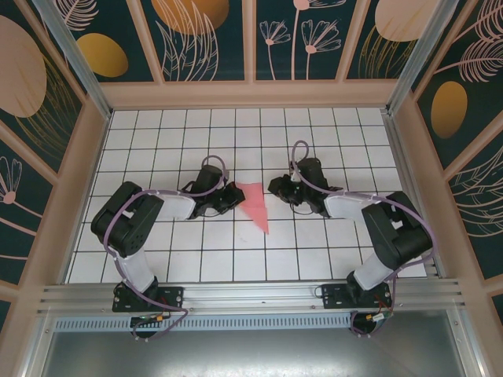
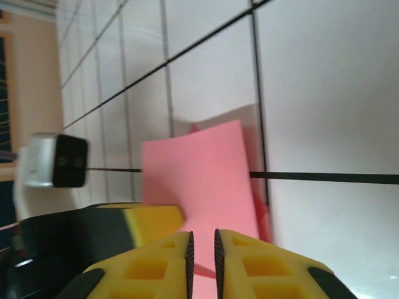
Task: Fold a paper plane with a square sheet of paper (pick it up from the middle)
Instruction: Fold the wing for the fifth time at the center of the table.
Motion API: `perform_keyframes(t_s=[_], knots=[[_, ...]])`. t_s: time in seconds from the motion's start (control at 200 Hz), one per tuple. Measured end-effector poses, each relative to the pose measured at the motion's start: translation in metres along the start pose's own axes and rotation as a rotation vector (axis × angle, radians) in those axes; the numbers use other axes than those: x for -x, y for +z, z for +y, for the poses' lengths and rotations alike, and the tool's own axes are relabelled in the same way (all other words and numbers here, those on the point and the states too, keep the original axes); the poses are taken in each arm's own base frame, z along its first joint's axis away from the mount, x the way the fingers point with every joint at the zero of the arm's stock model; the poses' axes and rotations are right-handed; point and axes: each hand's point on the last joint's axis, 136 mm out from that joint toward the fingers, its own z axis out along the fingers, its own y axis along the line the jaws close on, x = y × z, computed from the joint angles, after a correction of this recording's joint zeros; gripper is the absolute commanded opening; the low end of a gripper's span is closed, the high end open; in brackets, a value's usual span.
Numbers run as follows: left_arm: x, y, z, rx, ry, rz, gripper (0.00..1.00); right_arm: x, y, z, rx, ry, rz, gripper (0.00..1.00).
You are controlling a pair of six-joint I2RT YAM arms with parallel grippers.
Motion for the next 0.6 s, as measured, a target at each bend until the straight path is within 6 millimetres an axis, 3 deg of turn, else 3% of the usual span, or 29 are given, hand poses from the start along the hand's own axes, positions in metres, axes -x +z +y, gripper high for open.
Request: perform_keyframes(t_s=[0.335,0.6], knots=[[0.002,-0.010,0.000,-0.001,-0.007,-0.043,0.07,-0.052,0.020,0.016,0.055,-0.028,0.141,0.13],[0.004,-0.010,-0.002,-0.009,-0.005,-0.050,0.08,-0.062,0.028,0.005,0.032,-0.019,0.171,0.13]])
